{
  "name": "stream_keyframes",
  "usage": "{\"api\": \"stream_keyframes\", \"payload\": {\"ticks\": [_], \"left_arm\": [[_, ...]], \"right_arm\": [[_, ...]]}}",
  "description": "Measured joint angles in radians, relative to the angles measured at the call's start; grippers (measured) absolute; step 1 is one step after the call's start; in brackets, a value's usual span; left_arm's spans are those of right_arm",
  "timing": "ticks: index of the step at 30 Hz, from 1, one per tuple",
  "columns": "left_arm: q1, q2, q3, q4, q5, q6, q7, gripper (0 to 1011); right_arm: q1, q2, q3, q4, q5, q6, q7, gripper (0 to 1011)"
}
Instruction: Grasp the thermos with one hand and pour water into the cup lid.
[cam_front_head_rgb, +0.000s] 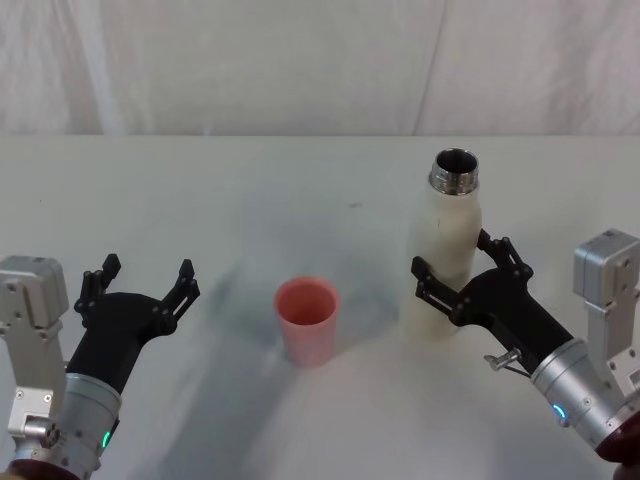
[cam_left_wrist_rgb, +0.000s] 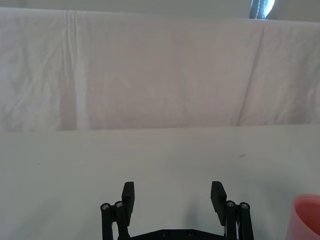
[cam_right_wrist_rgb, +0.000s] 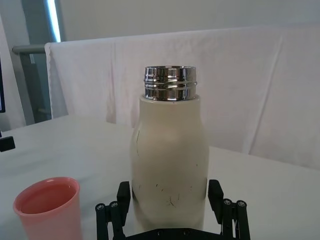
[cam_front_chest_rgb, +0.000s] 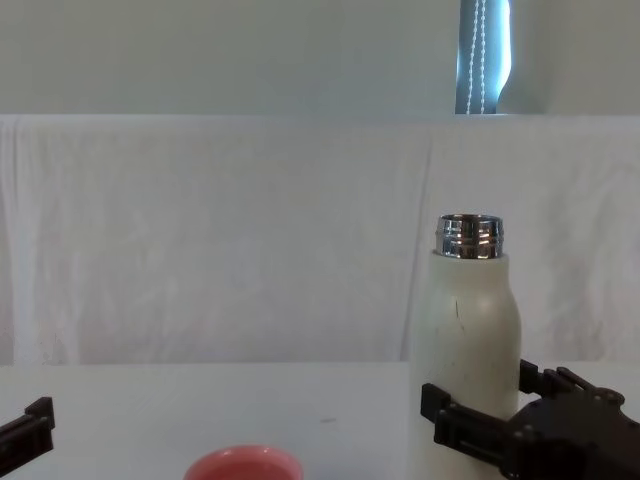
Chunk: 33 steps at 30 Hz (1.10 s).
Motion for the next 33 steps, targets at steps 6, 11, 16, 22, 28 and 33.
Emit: {"api": "stream_keyframes", "payload": {"ticks": [6,11,16,22,28,33], "left_arm": [[0.000,0.000,0.000,0.000,0.000,0.000,0.000,1001],[0.000,0.000,0.000,0.000,0.000,0.000,0.000,1001],[0.000,0.000,0.000,0.000,0.000,0.000,0.000,1001],[0.000,0.000,0.000,0.000,0.000,0.000,0.000,1001],[0.000,0.000,0.000,0.000,0.000,0.000,0.000,1001],[0.000,0.000,0.000,0.000,0.000,0.000,0.000,1001]], "right_arm": [[-0.009,0.003,0.003,-0.010,0.004,-0.002,0.000,1003],[-0.025,0.012,0.008,-0.024,0.001,-0.004,-0.003,1003],[-0.042,0.023,0.017,-0.040,-0.005,-0.004,-0.008,1003],[-0.069,0.036,0.032,-0.059,-0.008,-0.004,-0.014,1003],[-0.100,0.044,0.050,-0.074,-0.008,-0.004,-0.022,1003],[-0.116,0.044,0.057,-0.081,-0.012,-0.007,-0.026,1003]]}}
